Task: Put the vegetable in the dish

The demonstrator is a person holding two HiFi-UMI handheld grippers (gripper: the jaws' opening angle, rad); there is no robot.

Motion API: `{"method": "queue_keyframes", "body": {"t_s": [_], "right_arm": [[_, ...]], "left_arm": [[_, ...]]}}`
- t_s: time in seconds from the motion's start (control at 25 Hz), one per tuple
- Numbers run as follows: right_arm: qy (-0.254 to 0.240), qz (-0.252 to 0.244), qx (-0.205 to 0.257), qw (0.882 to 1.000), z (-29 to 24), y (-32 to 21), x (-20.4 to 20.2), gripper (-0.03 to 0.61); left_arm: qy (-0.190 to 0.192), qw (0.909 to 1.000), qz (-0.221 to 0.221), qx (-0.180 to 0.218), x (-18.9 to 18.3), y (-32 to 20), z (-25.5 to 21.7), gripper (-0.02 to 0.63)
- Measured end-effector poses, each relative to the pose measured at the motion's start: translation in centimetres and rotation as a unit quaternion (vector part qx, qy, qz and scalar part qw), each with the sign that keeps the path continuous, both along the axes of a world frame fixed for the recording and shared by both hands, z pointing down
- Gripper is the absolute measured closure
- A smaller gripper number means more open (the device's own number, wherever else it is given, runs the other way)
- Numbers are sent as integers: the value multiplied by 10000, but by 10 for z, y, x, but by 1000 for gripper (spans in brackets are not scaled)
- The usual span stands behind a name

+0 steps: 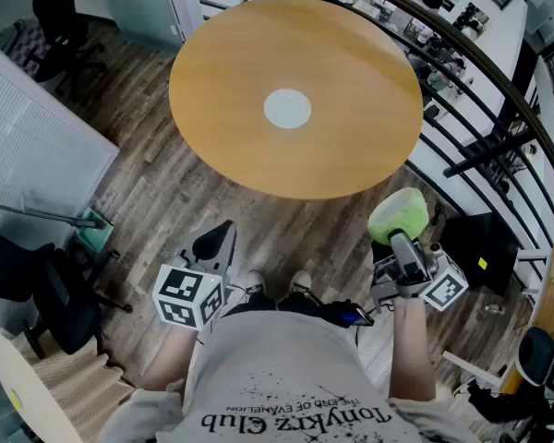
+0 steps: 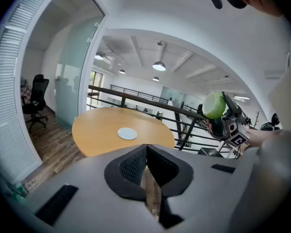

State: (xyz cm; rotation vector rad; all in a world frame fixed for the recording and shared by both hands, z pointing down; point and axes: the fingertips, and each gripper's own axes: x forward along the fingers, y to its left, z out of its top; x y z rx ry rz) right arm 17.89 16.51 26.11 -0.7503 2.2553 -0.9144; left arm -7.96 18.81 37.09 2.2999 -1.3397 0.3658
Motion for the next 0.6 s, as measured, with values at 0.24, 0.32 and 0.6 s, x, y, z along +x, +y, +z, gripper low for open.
{"method": "queue_keyframes", "body": {"t_s": [0.24,0.32,0.6], "right_arm": [[512,-175,144,9984,-9,23,-5,106],[801,-161,218,9964,-9,28,-5,106],[1981,4,493,9789,1,42,-7,106]], "left_arm": [[55,10000,53,-35,31,26,-6,591],[41,9999,109,-26,42,27,-8,591],[14,9997,213,74,72,27,-19,591]]}}
